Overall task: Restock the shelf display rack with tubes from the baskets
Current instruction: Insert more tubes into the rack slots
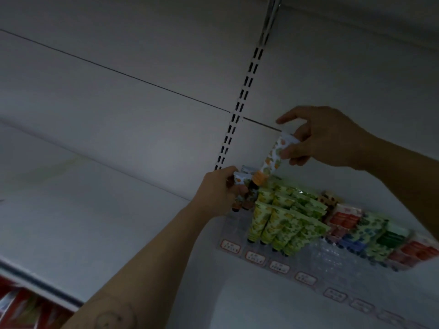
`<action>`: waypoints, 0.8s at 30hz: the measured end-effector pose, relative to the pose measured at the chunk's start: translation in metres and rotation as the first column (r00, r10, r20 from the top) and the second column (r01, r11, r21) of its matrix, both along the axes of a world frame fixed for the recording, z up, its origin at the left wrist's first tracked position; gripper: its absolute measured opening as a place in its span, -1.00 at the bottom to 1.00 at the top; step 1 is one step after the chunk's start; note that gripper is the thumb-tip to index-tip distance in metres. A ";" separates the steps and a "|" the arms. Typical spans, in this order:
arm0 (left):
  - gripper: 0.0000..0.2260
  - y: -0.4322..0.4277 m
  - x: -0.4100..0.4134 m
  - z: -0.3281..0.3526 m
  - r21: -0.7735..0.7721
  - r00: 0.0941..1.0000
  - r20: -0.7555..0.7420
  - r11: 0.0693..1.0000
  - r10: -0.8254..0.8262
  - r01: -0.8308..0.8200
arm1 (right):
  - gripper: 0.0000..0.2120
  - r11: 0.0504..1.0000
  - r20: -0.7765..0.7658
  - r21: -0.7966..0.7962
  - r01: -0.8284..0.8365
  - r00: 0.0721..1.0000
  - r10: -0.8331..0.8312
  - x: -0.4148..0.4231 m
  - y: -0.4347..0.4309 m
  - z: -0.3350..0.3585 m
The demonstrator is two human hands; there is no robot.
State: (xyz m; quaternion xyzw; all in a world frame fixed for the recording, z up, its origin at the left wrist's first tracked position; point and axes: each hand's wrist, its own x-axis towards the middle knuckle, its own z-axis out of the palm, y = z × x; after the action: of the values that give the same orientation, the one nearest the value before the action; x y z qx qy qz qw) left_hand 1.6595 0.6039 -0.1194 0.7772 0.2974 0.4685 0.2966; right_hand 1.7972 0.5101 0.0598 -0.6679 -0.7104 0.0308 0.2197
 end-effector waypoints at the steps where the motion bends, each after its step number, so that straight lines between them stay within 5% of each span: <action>1: -0.83 0.000 -0.001 0.000 0.005 1.000 -0.007 1.000 0.004 -0.004 | -0.62 0.999 0.093 -0.036 0.023 0.995 -0.019 0.000 0.001 -0.003; 4: -0.83 0.003 -0.003 0.001 0.009 0.999 -0.027 1.000 0.022 -0.022 | -0.76 0.998 0.307 -0.022 0.066 0.950 -0.056 -0.004 0.008 -0.014; 10: -0.78 0.005 -0.005 0.000 0.031 1.000 -0.009 0.999 0.011 -0.011 | -0.71 1.000 0.630 0.025 0.005 0.777 -0.020 -0.022 0.031 -0.046; 24: -0.78 0.007 -0.005 -0.004 0.070 1.000 -0.003 0.997 -0.014 0.014 | -0.69 0.976 0.699 -0.214 -0.036 0.693 0.179 -0.034 0.044 -0.048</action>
State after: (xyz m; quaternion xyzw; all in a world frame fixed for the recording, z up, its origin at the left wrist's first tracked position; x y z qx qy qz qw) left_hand 1.6549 0.6111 -0.1235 0.7898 0.2757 0.4755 0.2723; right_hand 1.7632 0.5536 0.0120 -0.6019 -0.7717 -0.1523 -0.1377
